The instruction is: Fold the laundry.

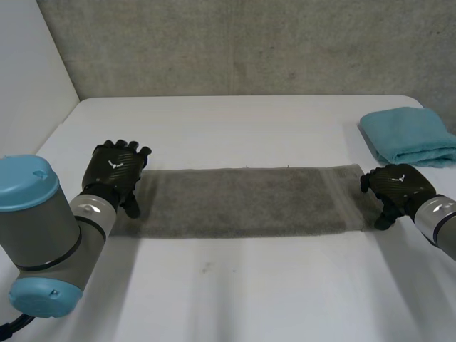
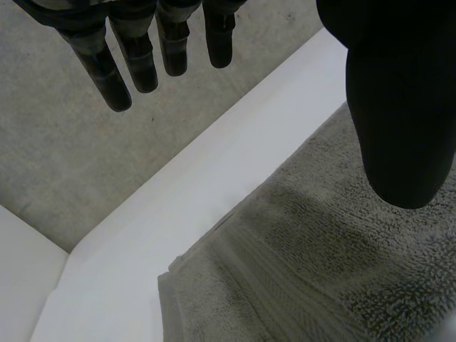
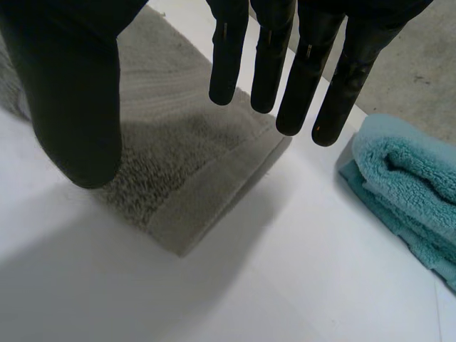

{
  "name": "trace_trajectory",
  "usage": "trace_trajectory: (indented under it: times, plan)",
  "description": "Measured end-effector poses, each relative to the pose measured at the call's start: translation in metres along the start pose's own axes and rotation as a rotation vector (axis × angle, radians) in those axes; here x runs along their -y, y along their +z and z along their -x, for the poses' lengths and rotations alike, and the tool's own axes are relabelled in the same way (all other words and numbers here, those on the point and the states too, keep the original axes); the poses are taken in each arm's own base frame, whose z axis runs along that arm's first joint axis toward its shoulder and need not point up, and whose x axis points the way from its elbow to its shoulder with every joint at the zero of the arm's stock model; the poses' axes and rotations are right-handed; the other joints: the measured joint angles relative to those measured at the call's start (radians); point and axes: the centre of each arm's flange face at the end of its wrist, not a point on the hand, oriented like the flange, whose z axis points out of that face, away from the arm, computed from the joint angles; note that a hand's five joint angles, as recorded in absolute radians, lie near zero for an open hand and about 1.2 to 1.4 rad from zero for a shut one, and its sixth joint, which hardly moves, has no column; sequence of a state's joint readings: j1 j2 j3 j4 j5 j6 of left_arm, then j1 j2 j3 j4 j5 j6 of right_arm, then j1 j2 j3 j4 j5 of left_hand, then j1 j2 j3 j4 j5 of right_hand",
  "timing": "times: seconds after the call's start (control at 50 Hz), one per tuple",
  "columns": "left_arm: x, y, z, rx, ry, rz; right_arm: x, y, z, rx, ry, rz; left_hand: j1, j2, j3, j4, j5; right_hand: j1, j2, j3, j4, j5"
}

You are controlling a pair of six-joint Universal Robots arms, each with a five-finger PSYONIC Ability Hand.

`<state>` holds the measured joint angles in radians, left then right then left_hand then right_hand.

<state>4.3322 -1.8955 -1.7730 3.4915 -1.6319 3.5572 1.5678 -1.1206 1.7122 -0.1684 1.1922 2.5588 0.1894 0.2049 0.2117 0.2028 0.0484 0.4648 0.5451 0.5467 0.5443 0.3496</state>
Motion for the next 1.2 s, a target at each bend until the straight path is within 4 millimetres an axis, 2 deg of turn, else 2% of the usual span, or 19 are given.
trace_trajectory:
  times: [0.16, 0.3, 0.42, 0.46, 0.5, 0.52, 0.7, 0.8, 0.9, 0.92, 0.96, 0.98, 1.02, 1.04, 1.12, 1.14, 1.16, 1.18, 1.2]
  plan:
    - [-0.001, 0.001, 0.0, 0.001, 0.0, 0.002, -0.014, 0.012, 0.003, 0.007, -0.018, 0.022, 0.0, 0.0, 0.0, 0.0, 0.0, 0.049, 0.058, 0.057, 0.055, 0.053]
    - [-0.001, 0.0, 0.0, 0.0, 0.0, 0.003, -0.018, 0.014, 0.004, 0.016, -0.03, 0.035, 0.0, 0.0, 0.0, 0.0, 0.0, 0.459, 0.566, 0.566, 0.574, 0.558]
    - [-0.001, 0.0, -0.001, 0.0, 0.001, 0.004, -0.018, 0.013, -0.006, -0.013, -0.025, 0.042, 0.0, 0.0, 0.0, 0.0, 0.0, 0.492, 0.628, 0.632, 0.639, 0.622]
    - [-0.002, -0.001, -0.001, -0.001, 0.002, 0.006, -0.02, 0.01, -0.023, -0.058, -0.013, 0.057, 0.0, 0.0, 0.0, 0.0, 0.0, 0.492, 0.628, 0.635, 0.644, 0.625]
    - [-0.002, -0.001, -0.001, -0.001, 0.002, 0.006, -0.02, 0.01, -0.023, -0.058, -0.013, 0.057, 0.0, 0.0, 0.0, 0.0, 0.0, 0.492, 0.628, 0.635, 0.644, 0.625]
    - [-0.002, -0.002, -0.001, 0.0, 0.002, 0.008, -0.02, 0.005, -0.045, -0.115, -0.01, 0.068, 0.0, 0.0, 0.0, 0.0, 0.0, 0.492, 0.628, 0.635, 0.644, 0.625]
    - [-0.002, -0.005, 0.0, 0.004, 0.001, 0.009, -0.035, -0.022, -0.128, -0.339, -0.176, 0.18, 0.0, 0.0, 0.0, 0.0, 0.0, 0.492, 0.628, 0.635, 0.644, 0.625]
    - [0.0, -0.005, 0.001, 0.008, 0.001, 0.005, -0.029, -0.028, -0.138, -0.383, -0.275, 0.218, 0.0, 0.0, 0.0, 0.0, 0.0, 0.5, 0.628, 0.635, 0.644, 0.637]
    - [0.003, -0.006, 0.002, 0.013, 0.0, -0.005, 0.01, -0.023, -0.107, -0.345, -0.352, 0.125, 0.0, 0.0, 0.0, 0.0, 0.0, 0.506, 0.628, 0.635, 0.646, 0.64]
    - [0.004, -0.007, 0.003, 0.015, 0.0, -0.009, 0.032, -0.021, -0.085, -0.308, -0.377, 0.057, 0.0, 0.0, 0.0, 0.0, 0.0, 0.506, 0.628, 0.635, 0.647, 0.64]
    - [0.005, -0.007, 0.003, 0.016, 0.0, -0.011, 0.037, -0.021, -0.079, -0.297, -0.382, 0.039, 0.0, 0.0, 0.0, 0.0, 0.0, 0.506, 0.628, 0.635, 0.647, 0.64]
    - [0.007, -0.008, 0.004, 0.019, -0.001, -0.018, 0.069, -0.021, -0.037, -0.221, -0.415, -0.075, 0.0, 0.0, 0.0, 0.0, 0.0, 0.506, 0.628, 0.635, 0.647, 0.64]
    - [0.008, -0.009, 0.005, 0.021, -0.002, -0.022, 0.091, -0.024, -0.004, -0.16, -0.439, -0.159, 0.0, 0.0, 0.0, 0.0, 0.0, 0.506, 0.628, 0.635, 0.647, 0.64]
    - [0.009, -0.009, 0.006, 0.022, -0.002, -0.025, 0.107, -0.027, 0.026, -0.097, -0.463, -0.231, 0.0, 0.0, 0.0, 0.0, 0.0, 0.506, 0.628, 0.635, 0.647, 0.64]
    - [0.011, -0.01, 0.006, 0.025, -0.002, -0.028, 0.131, -0.035, 0.092, 0.039, -0.515, -0.362, 0.0, 0.0, 0.0, 0.0, 0.0, 0.506, 0.628, 0.635, 0.647, 0.64]
    - [0.011, -0.01, 0.007, 0.025, -0.002, -0.029, 0.138, -0.04, 0.127, 0.115, -0.543, -0.422, 0.0, 0.0, 0.0, 0.0, 0.0, 0.506, 0.628, 0.635, 0.647, 0.64]
    - [0.011, -0.01, 0.007, 0.025, -0.002, -0.029, 0.138, -0.04, 0.127, 0.115, -0.543, -0.422, 0.0, 0.0, 0.0, 0.0, 0.0, 0.506, 0.628, 0.635, 0.647, 0.64]
    - [0.011, -0.01, 0.007, 0.026, -0.002, -0.028, 0.14, -0.045, 0.156, 0.177, -0.564, -0.463, 0.0, 0.0, 0.0, 0.0, 0.0, 0.506, 0.628, 0.635, 0.647, 0.64]
    - [0.011, -0.01, 0.006, 0.025, -0.002, -0.028, 0.14, -0.047, 0.17, 0.209, -0.574, -0.48, 0.0, 0.0, 0.0, 0.0, 0.0, 0.506, 0.628, 0.635, 0.647, 0.64]
